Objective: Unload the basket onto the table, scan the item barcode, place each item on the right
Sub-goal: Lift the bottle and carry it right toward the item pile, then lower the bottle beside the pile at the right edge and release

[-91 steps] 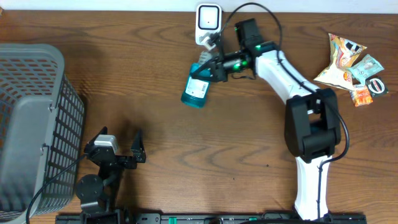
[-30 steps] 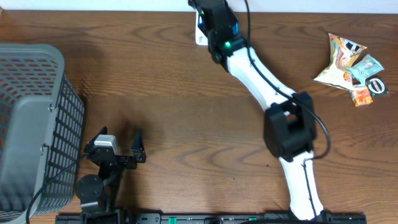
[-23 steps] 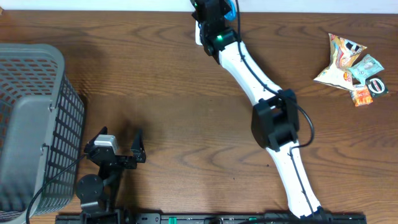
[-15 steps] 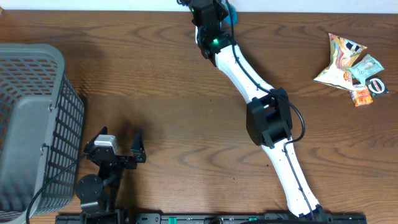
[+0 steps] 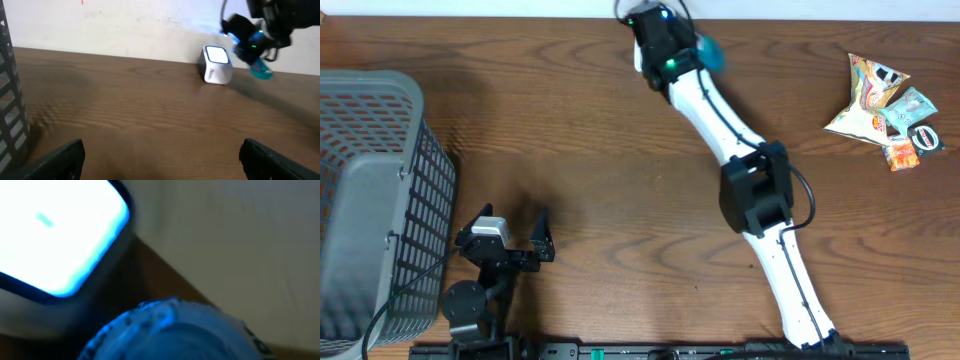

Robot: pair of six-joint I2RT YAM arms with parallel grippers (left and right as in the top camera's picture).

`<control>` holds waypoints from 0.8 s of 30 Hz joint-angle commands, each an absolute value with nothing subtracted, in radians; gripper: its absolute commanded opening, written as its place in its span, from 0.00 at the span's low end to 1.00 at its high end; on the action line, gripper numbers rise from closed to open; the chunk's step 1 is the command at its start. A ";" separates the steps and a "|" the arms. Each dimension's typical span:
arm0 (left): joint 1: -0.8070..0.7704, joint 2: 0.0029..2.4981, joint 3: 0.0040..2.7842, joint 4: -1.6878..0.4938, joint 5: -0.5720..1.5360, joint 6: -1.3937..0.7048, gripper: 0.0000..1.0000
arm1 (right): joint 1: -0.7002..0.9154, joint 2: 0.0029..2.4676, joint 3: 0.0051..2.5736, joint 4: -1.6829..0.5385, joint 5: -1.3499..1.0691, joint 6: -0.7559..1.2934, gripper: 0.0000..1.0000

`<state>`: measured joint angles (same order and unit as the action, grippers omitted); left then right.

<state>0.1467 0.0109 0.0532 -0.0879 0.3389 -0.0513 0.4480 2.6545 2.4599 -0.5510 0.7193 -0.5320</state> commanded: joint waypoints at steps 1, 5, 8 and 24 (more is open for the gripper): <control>0.144 0.006 0.036 -0.116 0.355 -0.043 0.98 | 0.346 2.543 2.498 -0.641 0.934 -0.494 0.12; 0.144 0.006 0.036 -0.116 0.355 -0.043 0.98 | 0.246 2.543 2.484 -0.812 0.936 -0.451 0.13; 0.144 0.006 0.036 -0.116 0.355 -0.043 0.98 | 0.169 2.543 2.459 -0.846 0.899 -0.410 0.16; 0.144 0.006 0.036 -0.116 0.355 -0.043 0.98 | -0.016 2.540 2.280 -0.904 0.759 -0.145 0.69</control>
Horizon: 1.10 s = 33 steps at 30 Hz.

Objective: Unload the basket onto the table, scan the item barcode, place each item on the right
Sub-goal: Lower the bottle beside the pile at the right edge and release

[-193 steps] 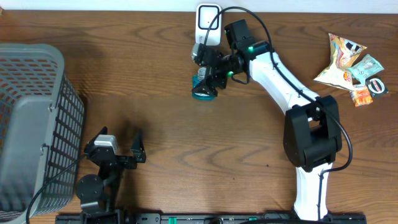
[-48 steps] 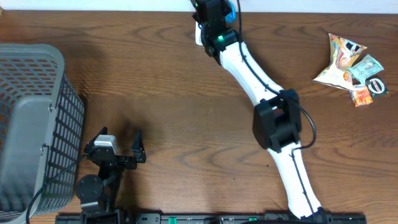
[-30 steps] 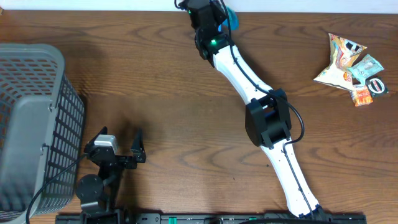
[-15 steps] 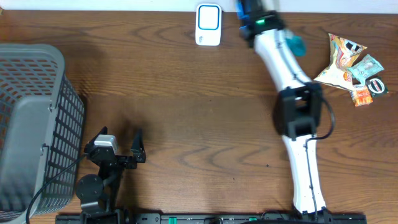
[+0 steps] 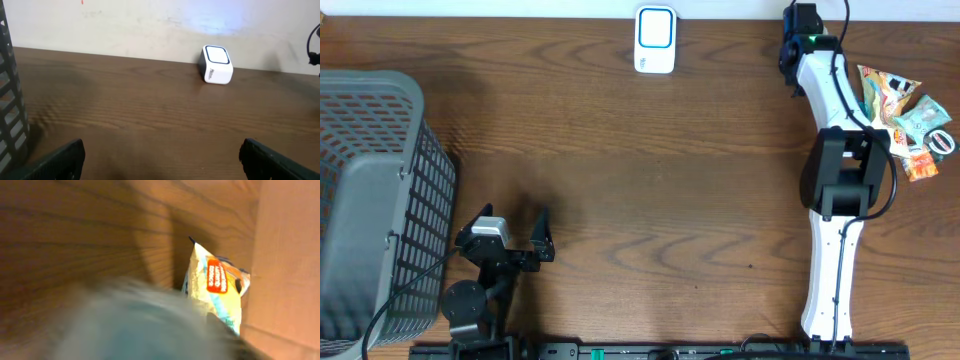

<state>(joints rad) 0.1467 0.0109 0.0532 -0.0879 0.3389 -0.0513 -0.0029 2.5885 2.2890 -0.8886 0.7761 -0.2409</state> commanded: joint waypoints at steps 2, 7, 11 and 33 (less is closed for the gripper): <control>0.144 0.006 0.036 -0.116 0.355 -0.043 0.98 | -0.011 2.535 2.297 -0.949 0.753 -0.127 0.92; 0.144 0.006 0.036 -0.116 0.355 -0.043 0.98 | 0.024 2.473 2.339 -1.031 0.603 -0.081 0.99; 0.144 0.006 0.036 -0.116 0.355 -0.043 0.98 | 0.065 2.373 2.360 -1.114 0.513 0.023 0.99; 0.145 0.006 0.036 -0.116 0.355 -0.043 0.98 | 0.088 1.939 2.360 -1.531 -0.094 0.139 0.99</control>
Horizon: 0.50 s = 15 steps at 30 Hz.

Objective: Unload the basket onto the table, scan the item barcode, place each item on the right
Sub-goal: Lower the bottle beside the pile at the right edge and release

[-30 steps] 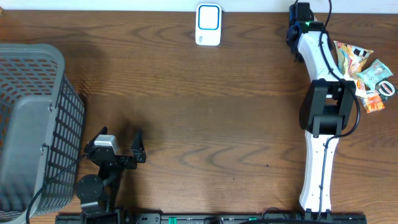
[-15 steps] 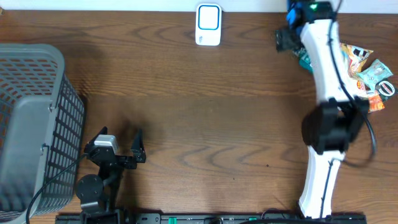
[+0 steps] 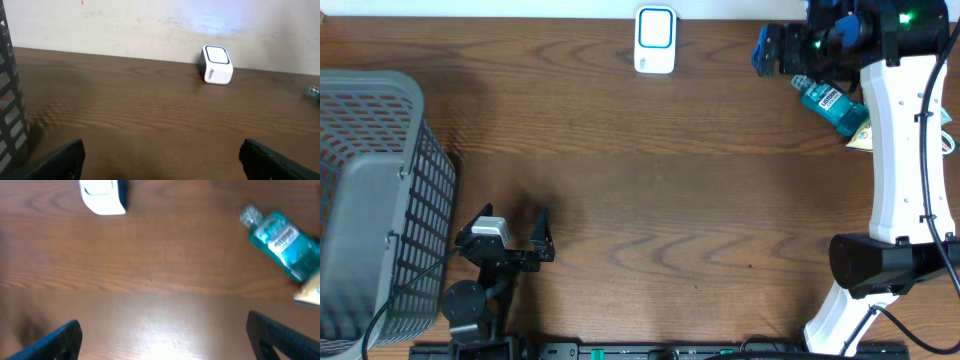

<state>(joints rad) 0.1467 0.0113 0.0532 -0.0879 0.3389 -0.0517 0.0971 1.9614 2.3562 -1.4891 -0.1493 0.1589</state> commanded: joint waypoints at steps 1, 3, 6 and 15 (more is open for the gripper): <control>0.144 0.006 0.036 -0.116 0.355 -0.043 0.98 | 0.086 1.935 2.360 -1.555 -0.088 0.131 0.99; 0.144 0.006 0.036 -0.116 0.355 -0.043 0.98 | 0.082 1.928 2.360 -1.597 -0.088 0.109 0.99; 0.144 0.006 0.036 -0.116 0.355 -0.043 0.98 | 0.074 1.920 2.360 -1.631 -0.080 0.050 0.99; 0.144 0.006 0.036 -0.116 0.355 -0.043 0.98 | 0.037 1.856 2.360 -1.507 -0.054 -0.138 0.99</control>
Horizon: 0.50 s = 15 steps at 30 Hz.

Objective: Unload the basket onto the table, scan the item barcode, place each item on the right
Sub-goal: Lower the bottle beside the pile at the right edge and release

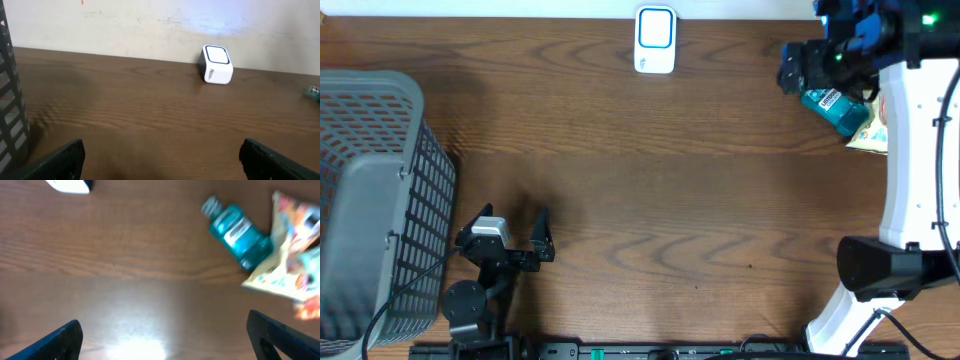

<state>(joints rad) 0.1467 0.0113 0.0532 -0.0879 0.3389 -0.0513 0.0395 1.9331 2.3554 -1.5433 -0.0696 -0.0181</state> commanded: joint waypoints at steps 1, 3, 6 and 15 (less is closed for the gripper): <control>0.144 0.006 0.036 -0.116 0.355 -0.043 0.98 | 0.037 1.843 2.360 -1.495 -0.054 -0.151 0.99; 0.144 0.006 0.036 -0.116 0.355 -0.043 0.98 | 0.037 1.807 2.360 -1.480 -0.054 -0.175 0.99; 0.144 0.006 0.036 -0.116 0.355 -0.043 0.98 | 0.037 1.752 2.360 -1.480 -0.038 -0.185 0.99; 0.144 0.006 0.036 -0.116 0.355 -0.043 0.98 | 0.037 1.606 2.351 -1.518 -0.020 -0.186 0.99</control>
<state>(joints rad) 0.1467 0.0113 0.0532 -0.0879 0.3389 -0.0517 0.0395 1.6432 2.3550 -1.5124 -0.0395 -0.1669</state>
